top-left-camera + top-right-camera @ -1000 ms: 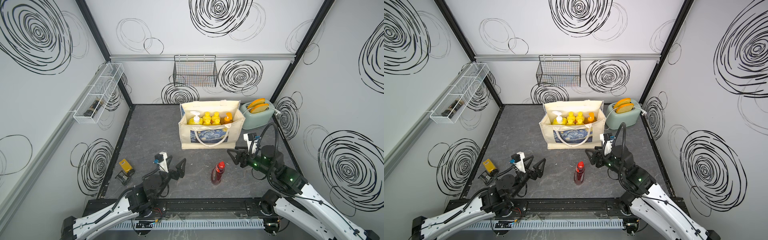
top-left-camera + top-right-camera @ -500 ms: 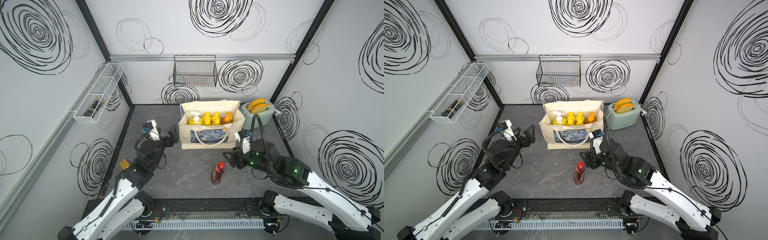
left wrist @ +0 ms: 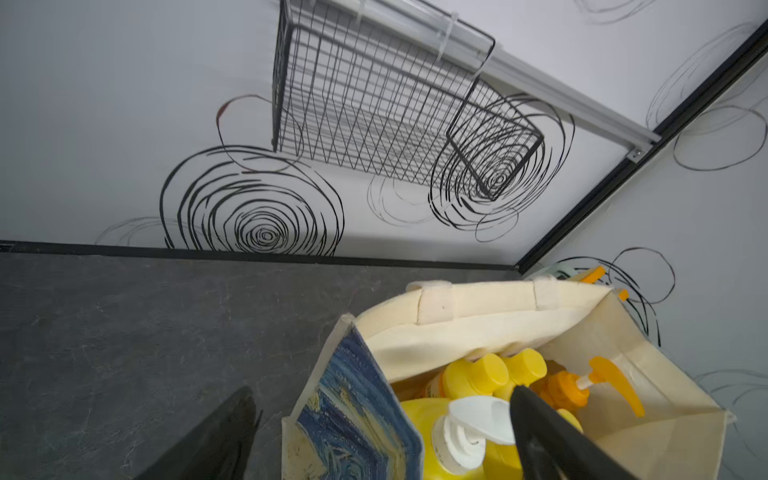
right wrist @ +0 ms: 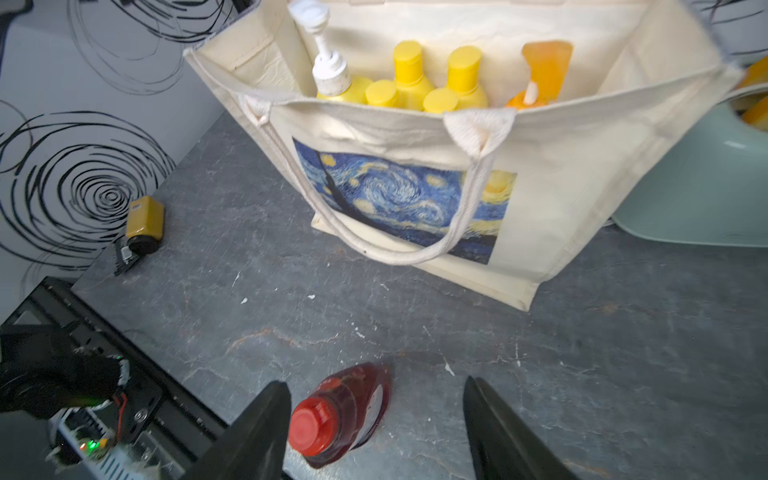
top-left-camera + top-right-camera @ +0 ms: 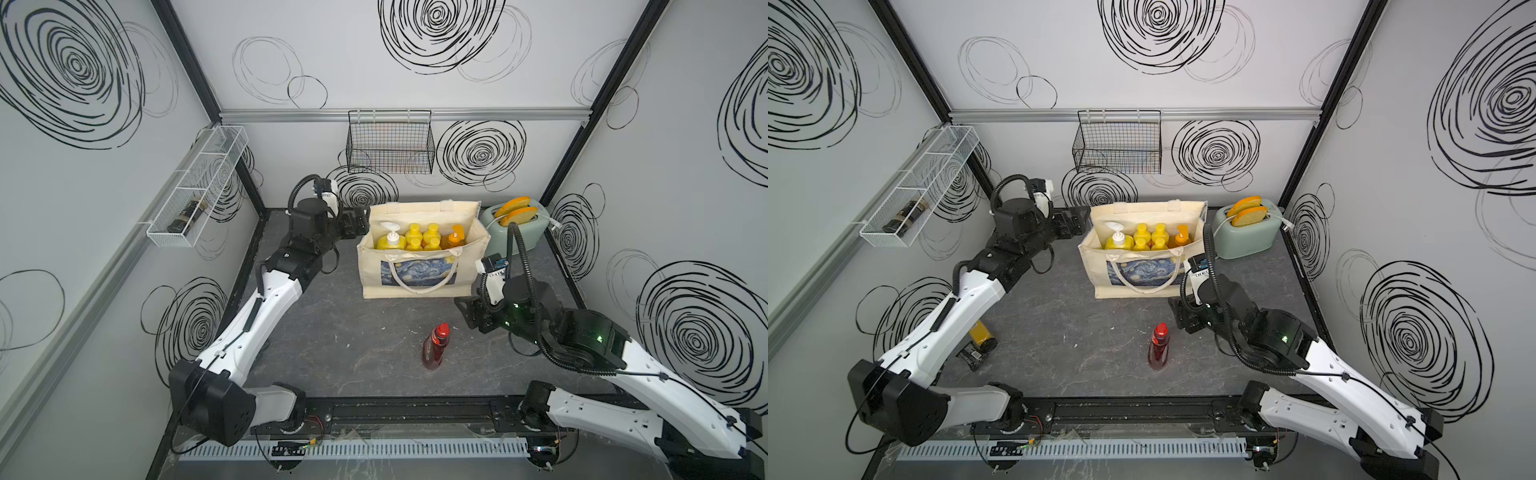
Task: Pack dish soap into the shopping bag
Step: Adjust the shopping bag at the center of the board.
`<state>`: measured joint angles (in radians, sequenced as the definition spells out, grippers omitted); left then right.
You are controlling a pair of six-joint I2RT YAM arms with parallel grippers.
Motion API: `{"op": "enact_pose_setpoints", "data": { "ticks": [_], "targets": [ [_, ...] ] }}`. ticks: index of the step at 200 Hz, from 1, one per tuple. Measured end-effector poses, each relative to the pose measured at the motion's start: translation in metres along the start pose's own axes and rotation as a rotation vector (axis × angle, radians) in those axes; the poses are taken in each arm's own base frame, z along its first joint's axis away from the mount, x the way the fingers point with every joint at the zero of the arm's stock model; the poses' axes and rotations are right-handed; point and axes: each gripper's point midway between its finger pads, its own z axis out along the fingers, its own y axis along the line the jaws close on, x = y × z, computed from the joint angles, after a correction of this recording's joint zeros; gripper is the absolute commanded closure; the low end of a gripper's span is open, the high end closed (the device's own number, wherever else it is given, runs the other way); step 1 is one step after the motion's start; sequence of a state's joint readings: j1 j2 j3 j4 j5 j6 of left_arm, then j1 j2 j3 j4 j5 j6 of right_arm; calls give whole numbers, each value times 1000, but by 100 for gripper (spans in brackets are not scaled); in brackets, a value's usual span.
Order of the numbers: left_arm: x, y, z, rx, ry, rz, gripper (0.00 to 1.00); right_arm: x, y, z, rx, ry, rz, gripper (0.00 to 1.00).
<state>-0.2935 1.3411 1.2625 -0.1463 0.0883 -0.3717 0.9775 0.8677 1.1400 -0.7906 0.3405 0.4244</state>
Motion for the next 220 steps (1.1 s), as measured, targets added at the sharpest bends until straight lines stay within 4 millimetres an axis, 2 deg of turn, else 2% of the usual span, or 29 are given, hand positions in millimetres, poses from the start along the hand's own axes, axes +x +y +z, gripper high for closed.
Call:
{"op": "enact_pose_setpoints", "data": {
  "ticks": [23,42,53,73,106,114,130,159,195,220],
  "targets": [
    [16,3,8,2,48,3,6,-37,-2,6,46,-82,-16,38],
    [21,3,11,13,63,4,8,-72,-7,21,69,-134,-5,38],
    [22,2,16,21,65,4,10,-90,-11,37,76,-149,2,38],
    [30,4,26,23,83,3,16,-112,-12,67,76,-142,-9,38],
    [41,8,36,15,116,12,39,-142,4,114,36,-115,-53,39],
    [41,7,36,15,115,20,42,-145,7,124,30,-108,-61,40],
    [39,7,35,16,108,27,46,-140,10,142,27,-75,-79,44],
    [38,7,29,17,89,37,52,-111,7,161,27,11,-94,51],
    [40,1,11,20,55,69,57,-54,6,167,18,131,-111,57],
    [36,-10,-6,28,8,96,53,-26,16,163,-5,180,-130,58]
  ]
}}
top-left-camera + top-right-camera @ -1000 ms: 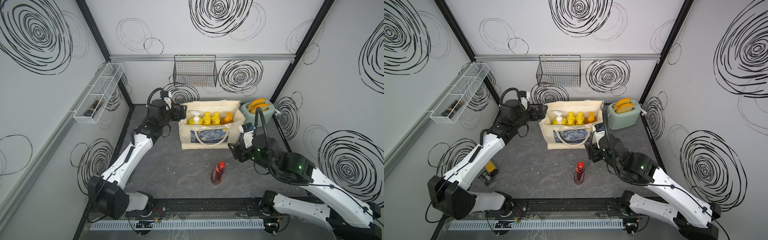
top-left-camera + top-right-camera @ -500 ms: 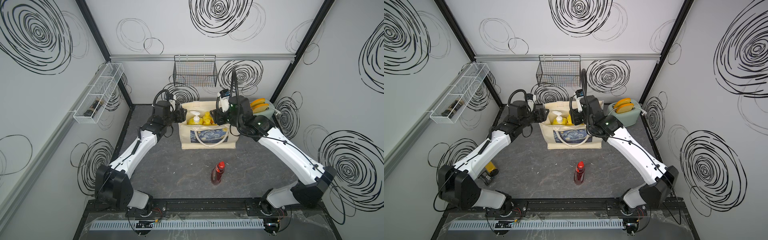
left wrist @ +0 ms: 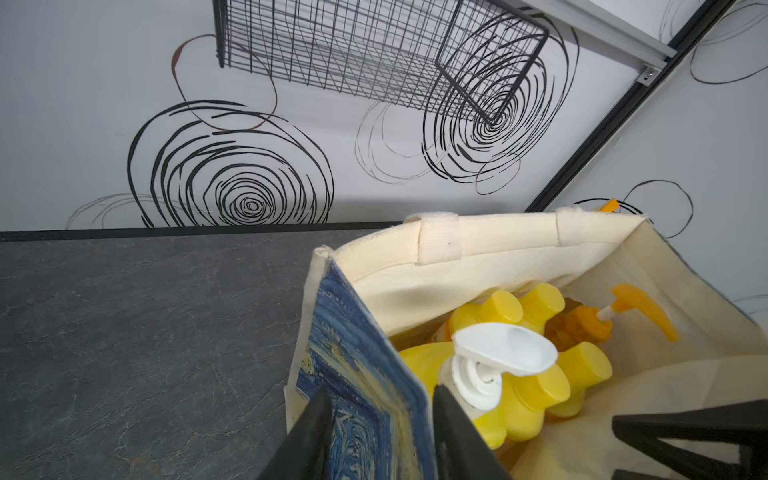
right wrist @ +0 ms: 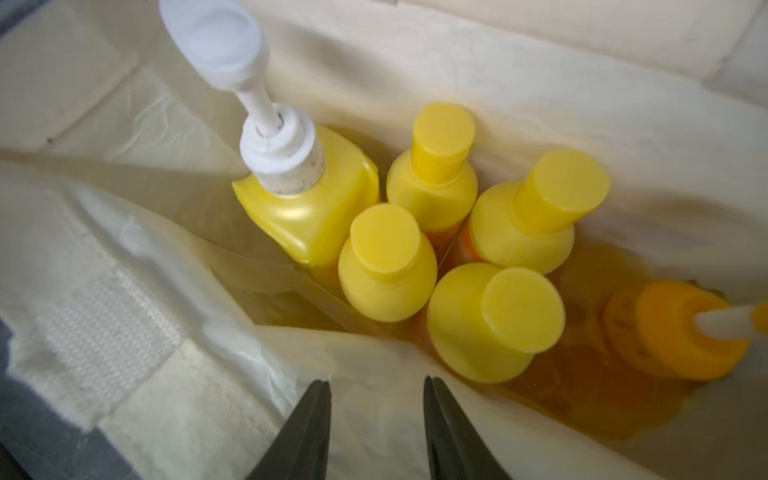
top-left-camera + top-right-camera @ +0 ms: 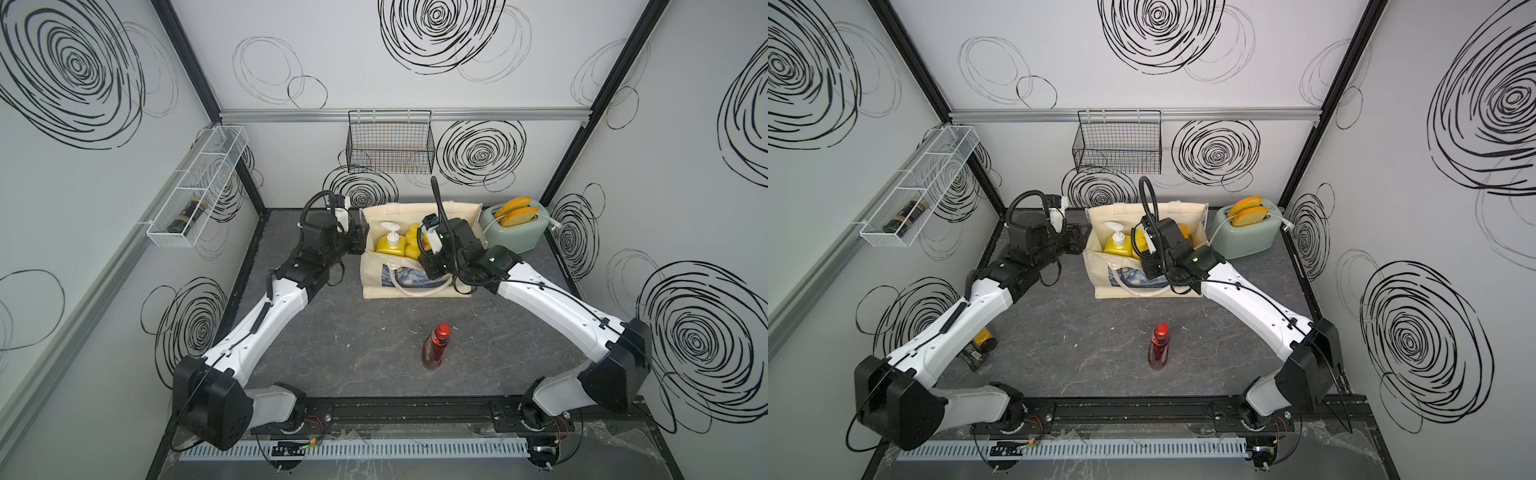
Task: Pack dish soap into the shopping bag
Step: Adjust the shopping bag at the center of the board.
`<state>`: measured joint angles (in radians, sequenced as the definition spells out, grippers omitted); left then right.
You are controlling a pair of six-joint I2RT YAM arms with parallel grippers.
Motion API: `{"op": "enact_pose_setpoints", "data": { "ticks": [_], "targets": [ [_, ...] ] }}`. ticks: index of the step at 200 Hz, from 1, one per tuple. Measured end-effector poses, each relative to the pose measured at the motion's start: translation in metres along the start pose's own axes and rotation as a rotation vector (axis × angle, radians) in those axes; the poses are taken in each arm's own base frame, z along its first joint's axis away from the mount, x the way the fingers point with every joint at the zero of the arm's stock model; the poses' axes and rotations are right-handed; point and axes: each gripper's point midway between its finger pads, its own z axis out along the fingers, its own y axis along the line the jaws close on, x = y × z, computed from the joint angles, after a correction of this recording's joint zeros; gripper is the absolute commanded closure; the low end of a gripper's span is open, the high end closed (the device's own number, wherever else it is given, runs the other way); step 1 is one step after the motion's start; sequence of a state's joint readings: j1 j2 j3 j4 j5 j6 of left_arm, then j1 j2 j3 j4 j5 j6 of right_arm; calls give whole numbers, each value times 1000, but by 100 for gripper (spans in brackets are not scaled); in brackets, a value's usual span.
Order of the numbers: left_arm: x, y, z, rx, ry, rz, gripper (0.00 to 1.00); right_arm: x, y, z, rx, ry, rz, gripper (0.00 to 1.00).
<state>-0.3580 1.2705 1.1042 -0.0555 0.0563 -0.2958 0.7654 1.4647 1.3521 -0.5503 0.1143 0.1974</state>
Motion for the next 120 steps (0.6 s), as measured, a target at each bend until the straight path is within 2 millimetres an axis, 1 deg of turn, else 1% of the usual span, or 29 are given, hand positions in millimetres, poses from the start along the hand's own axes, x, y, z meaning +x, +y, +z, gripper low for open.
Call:
{"op": "enact_pose_setpoints", "data": {
  "ticks": [20,27,36,49,66,74,89,102,116,120],
  "targets": [
    [-4,-5,-13,4,-43,15,35,12,13,-4,-25,11,-15,58],
    [-3,-5,-17,1,-50,16,30,16,15,-6,-31,12,-16,58],
    [0,-3,-20,-7,-53,13,27,19,18,-7,-38,11,-16,58],
    [8,1,-23,-18,-56,3,25,23,21,-10,-49,11,-13,58],
    [32,9,-24,-31,-26,-21,25,26,26,-14,-71,9,-4,58],
    [39,10,-23,-31,-18,-37,25,25,29,-16,-84,7,0,58],
    [39,9,-22,-23,-28,-66,25,25,33,-20,-104,9,2,57],
    [37,5,-23,-17,-40,-93,26,22,32,-25,-102,5,3,56],
    [40,-2,-24,-12,-45,-108,26,13,25,-36,-93,-11,16,53],
    [41,-5,-25,-11,-45,-112,27,7,21,-41,-92,-24,26,52]
  ]
}}
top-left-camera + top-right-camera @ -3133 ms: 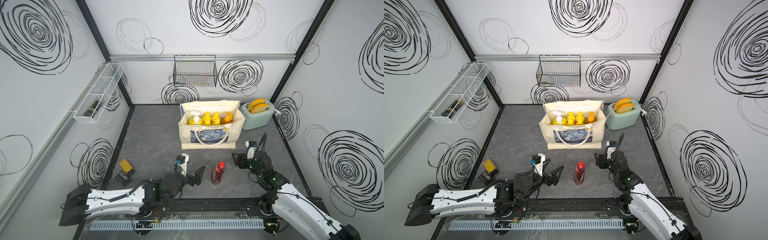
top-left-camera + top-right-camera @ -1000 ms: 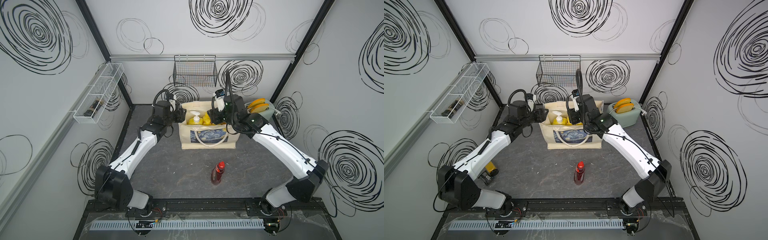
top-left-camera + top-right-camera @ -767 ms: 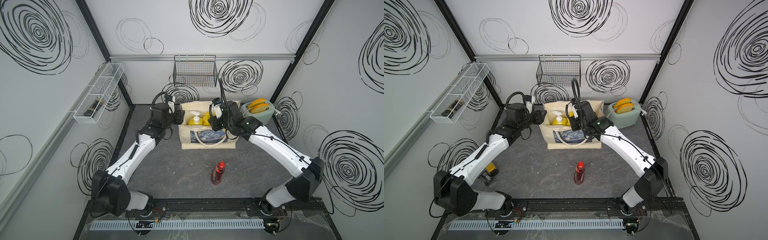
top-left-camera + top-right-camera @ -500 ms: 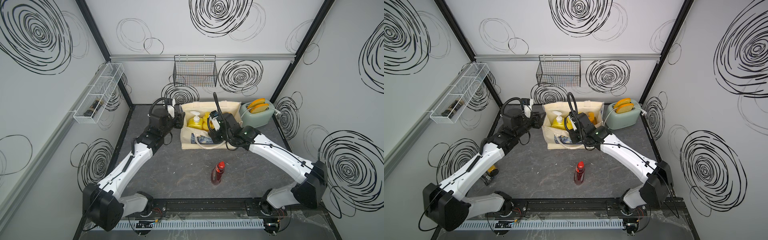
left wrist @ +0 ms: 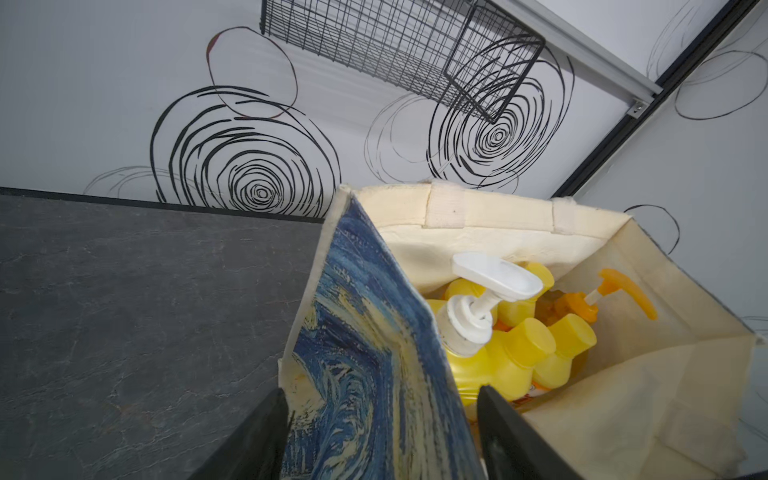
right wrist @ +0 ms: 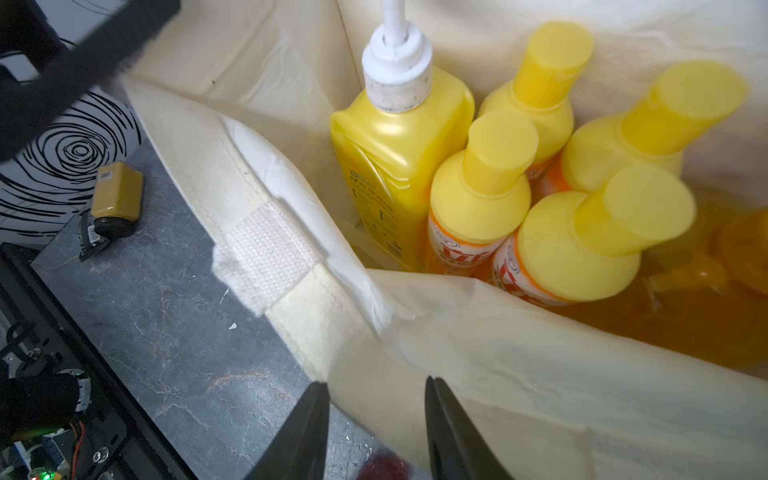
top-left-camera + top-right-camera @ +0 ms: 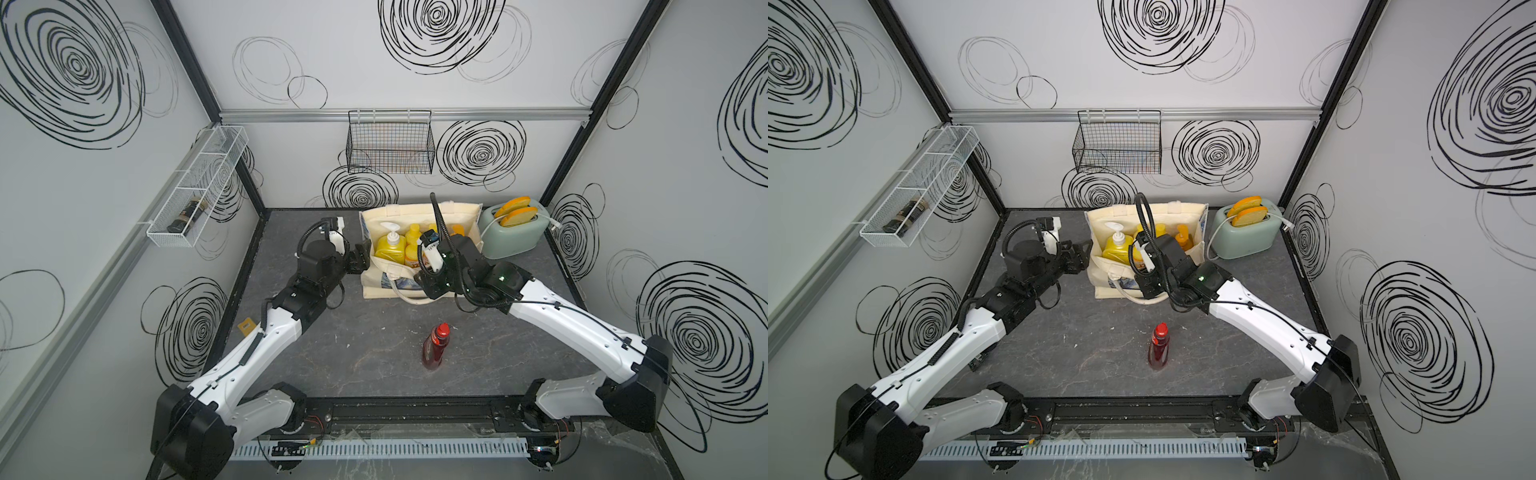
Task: Pack dish soap into the shopping bag
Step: Adjust the shopping bag at the center of the board.
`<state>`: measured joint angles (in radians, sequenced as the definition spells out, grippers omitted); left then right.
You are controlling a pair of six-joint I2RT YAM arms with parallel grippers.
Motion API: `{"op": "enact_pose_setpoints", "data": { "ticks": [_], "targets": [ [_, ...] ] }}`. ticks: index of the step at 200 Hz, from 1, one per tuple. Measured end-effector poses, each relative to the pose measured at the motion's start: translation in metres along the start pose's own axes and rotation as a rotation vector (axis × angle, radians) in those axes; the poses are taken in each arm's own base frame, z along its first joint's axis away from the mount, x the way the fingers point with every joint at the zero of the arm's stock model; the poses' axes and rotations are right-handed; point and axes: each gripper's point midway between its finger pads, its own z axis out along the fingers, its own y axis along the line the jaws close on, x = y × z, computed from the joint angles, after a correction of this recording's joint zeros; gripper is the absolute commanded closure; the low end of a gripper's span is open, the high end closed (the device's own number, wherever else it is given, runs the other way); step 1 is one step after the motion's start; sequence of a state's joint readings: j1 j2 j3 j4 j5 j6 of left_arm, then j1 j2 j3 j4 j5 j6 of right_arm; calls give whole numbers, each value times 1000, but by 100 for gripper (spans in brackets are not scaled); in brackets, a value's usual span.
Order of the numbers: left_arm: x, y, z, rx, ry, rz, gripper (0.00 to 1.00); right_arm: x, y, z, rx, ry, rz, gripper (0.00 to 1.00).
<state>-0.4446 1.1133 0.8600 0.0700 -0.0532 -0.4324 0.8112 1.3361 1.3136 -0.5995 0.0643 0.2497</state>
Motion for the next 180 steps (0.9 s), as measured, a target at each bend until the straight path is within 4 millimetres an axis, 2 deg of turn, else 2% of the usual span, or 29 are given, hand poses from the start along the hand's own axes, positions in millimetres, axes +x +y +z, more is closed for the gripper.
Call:
{"op": "enact_pose_setpoints", "data": {
  "ticks": [14,43,56,65,77,91,110,125,145,166,180],
  "targets": [
    [7,-9,-2,12,12,-7,27,-23,-21,-21,25,-59,41,50],
    [18,-18,-4,7,41,3,27,-84,-92,-78,140,-252,158,44],
    [21,-14,-5,-13,52,7,27,-97,-119,-94,200,-299,187,42],
    [23,-12,-6,-25,59,9,27,-100,-132,-96,230,-305,199,40],
    [24,-11,-9,-33,61,11,26,-99,-145,-89,260,-284,203,38],
    [22,-11,-14,-35,55,9,24,-91,-158,-67,290,-226,208,36],
    [21,-12,-20,-33,53,2,20,-68,-170,-31,313,-109,212,36],
    [17,-12,-24,-34,54,-1,16,-46,-174,-16,326,-30,219,36],
    [3,-12,-26,-35,54,-8,14,-40,-170,-21,334,-27,215,35],
    [-24,-9,-26,-38,20,-20,13,-24,-161,-27,338,-1,202,36],
    [-34,-5,-23,-41,13,-26,12,-12,-155,-28,334,14,193,35]
  ]
}}
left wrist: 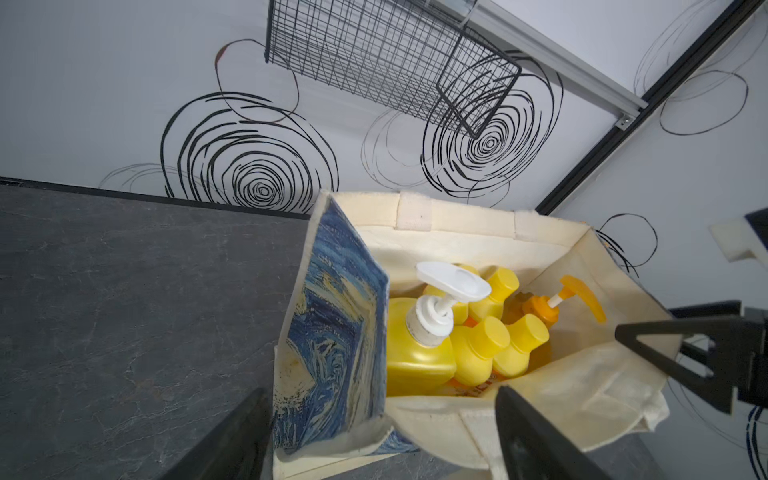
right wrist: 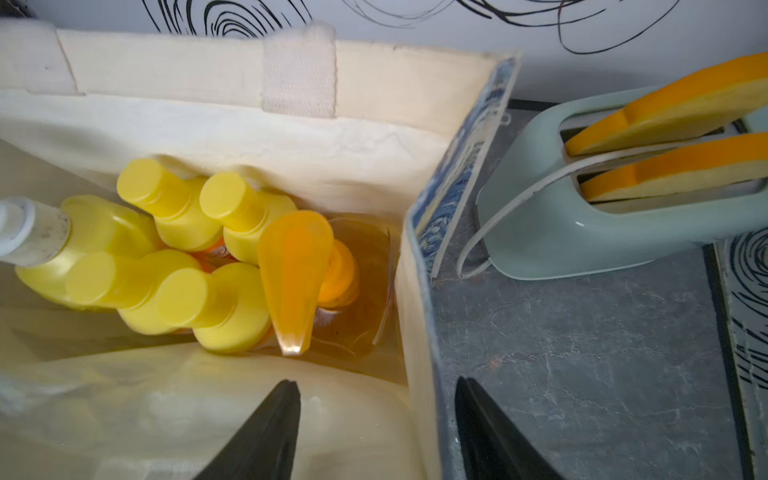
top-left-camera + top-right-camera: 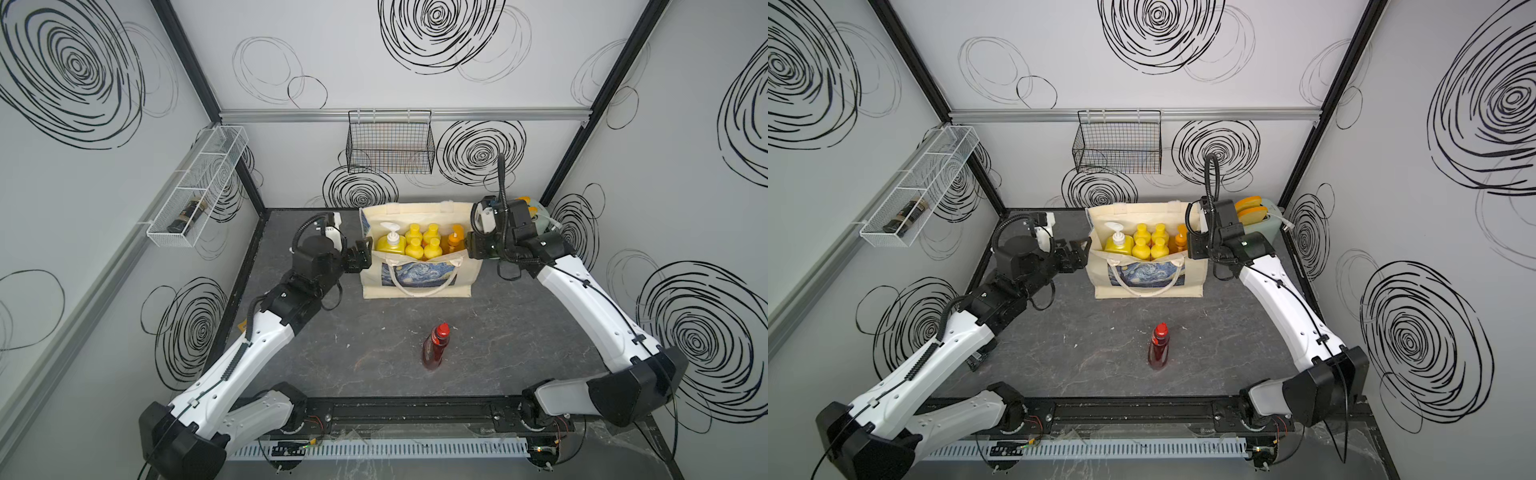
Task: Pack dish soap into the shopping bag
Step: Adjust the shopping bag at the center of the board.
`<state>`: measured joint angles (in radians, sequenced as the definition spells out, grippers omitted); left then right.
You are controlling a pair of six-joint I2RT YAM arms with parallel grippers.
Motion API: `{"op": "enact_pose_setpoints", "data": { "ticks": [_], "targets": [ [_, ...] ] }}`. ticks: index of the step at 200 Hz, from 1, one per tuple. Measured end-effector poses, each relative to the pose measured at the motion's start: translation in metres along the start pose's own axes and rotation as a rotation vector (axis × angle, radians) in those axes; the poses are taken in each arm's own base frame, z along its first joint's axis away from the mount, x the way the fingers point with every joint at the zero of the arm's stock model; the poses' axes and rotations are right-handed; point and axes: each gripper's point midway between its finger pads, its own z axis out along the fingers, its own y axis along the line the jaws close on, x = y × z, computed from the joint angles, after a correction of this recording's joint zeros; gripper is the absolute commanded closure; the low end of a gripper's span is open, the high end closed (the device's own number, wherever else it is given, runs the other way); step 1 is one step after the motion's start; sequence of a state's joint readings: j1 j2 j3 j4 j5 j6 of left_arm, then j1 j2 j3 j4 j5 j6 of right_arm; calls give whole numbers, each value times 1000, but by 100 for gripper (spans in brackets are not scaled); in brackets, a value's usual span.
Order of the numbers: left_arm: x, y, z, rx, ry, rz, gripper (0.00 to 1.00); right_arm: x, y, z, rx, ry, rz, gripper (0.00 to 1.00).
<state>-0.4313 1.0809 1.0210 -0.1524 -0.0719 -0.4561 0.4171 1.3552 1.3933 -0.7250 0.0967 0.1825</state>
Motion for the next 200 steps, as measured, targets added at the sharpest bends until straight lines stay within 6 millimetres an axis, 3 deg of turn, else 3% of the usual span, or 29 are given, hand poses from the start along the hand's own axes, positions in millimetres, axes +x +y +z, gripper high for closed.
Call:
{"op": "enact_pose_setpoints", "data": {
  "ticks": [22,64,89,137,167,200],
  "targets": [
    [1,5,11,-6,27,-5,12,17,2,2,-4,29,-10,35],
    [42,11,42,-15,174,1,10,38,0,15,-1,76,-5,35],
    [49,6,43,-3,194,11,10,49,0,19,-5,100,-2,35],
    [66,-6,37,13,247,73,19,40,0,6,-9,76,-2,35],
    [71,-4,32,4,272,94,23,28,4,-9,-34,46,-5,36],
    [78,1,25,-9,306,117,25,15,33,-36,-132,-5,-52,37]
  ]
}}
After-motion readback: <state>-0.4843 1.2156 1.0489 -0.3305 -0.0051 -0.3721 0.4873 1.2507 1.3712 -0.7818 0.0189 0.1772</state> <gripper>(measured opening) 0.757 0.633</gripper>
